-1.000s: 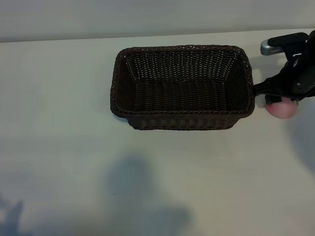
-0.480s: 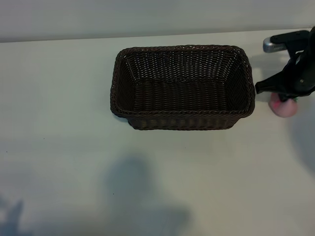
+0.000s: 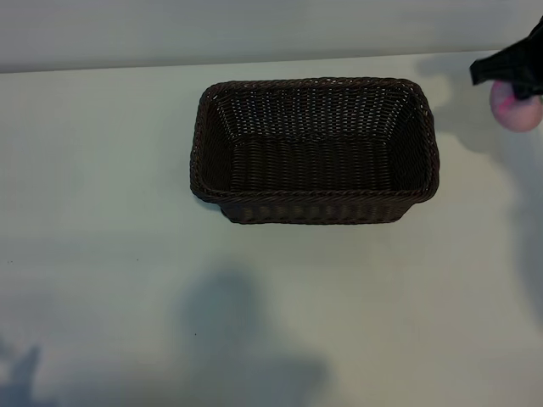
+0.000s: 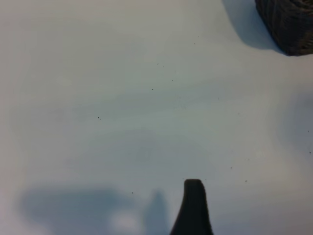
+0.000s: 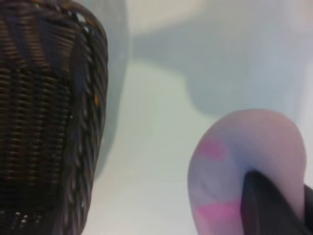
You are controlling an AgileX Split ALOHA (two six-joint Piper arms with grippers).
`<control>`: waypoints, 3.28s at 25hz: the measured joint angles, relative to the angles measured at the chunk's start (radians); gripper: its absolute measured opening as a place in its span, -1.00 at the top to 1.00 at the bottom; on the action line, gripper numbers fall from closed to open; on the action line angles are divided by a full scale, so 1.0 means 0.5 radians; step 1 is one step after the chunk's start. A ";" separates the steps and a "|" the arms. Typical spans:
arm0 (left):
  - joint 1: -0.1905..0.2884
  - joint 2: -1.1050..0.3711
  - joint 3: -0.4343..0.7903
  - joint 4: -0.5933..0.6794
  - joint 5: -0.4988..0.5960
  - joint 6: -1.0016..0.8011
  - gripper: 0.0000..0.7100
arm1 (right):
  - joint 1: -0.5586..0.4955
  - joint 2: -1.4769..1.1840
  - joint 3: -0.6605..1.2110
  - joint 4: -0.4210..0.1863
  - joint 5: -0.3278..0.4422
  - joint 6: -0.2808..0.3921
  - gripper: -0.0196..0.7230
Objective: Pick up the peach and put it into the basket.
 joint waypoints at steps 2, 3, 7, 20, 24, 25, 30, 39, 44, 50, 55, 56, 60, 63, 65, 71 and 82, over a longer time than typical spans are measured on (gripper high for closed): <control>0.000 0.000 0.000 0.000 0.000 0.000 -0.67 | 0.000 -0.009 -0.013 0.000 0.045 -0.002 0.83; 0.000 0.000 0.000 0.000 0.000 0.000 -0.67 | 0.004 -0.009 -0.022 0.002 0.060 -0.006 0.83; 0.000 0.000 0.000 0.000 0.000 0.000 -0.67 | 0.103 -0.007 -0.066 0.078 0.108 -0.056 0.83; 0.000 0.000 0.000 0.000 0.000 0.000 -0.67 | 0.728 0.079 -0.163 0.166 -0.070 -0.058 0.83; 0.000 0.000 0.000 0.000 0.000 0.000 -0.67 | 0.728 0.204 -0.163 0.152 -0.152 -0.058 0.83; 0.000 0.000 0.000 0.000 0.000 0.002 -0.67 | 0.728 0.245 -0.163 0.152 -0.180 -0.058 0.83; 0.000 0.000 0.000 0.000 0.000 0.002 -0.67 | 0.728 0.469 -0.163 0.152 -0.305 -0.065 0.83; 0.000 0.000 0.000 0.000 0.000 0.005 -0.67 | 0.728 0.756 -0.167 0.152 -0.349 -0.066 0.76; 0.000 0.000 0.000 0.000 0.000 0.005 -0.67 | 0.728 0.756 -0.267 0.155 -0.219 -0.071 0.06; 0.000 0.000 0.000 0.000 0.000 0.005 -0.67 | 0.728 0.753 -0.584 0.156 0.185 -0.073 -0.90; 0.000 0.000 0.000 0.000 0.000 0.005 -0.67 | 0.718 0.753 -1.005 0.138 0.624 -0.073 -0.91; 0.000 0.000 0.000 0.000 0.000 0.005 -0.67 | 0.703 0.752 -1.085 0.119 0.692 -0.073 -0.88; 0.000 0.000 0.000 0.000 0.000 0.005 -0.67 | 0.557 0.748 -1.381 0.058 0.765 -0.083 -0.75; 0.000 0.000 0.000 0.000 0.000 0.005 -0.67 | 0.352 0.736 -1.470 0.054 0.769 -0.098 -0.72; 0.000 0.000 0.000 0.000 0.000 0.005 -0.67 | 0.200 0.736 -1.478 0.054 0.773 -0.120 -0.71; 0.000 0.000 0.000 0.000 0.000 0.005 -0.67 | -0.278 0.736 -1.478 0.053 0.781 -0.171 -0.67; 0.000 0.000 0.000 0.000 0.000 -0.001 -0.67 | -0.763 0.665 -1.407 0.219 0.782 -0.218 -0.66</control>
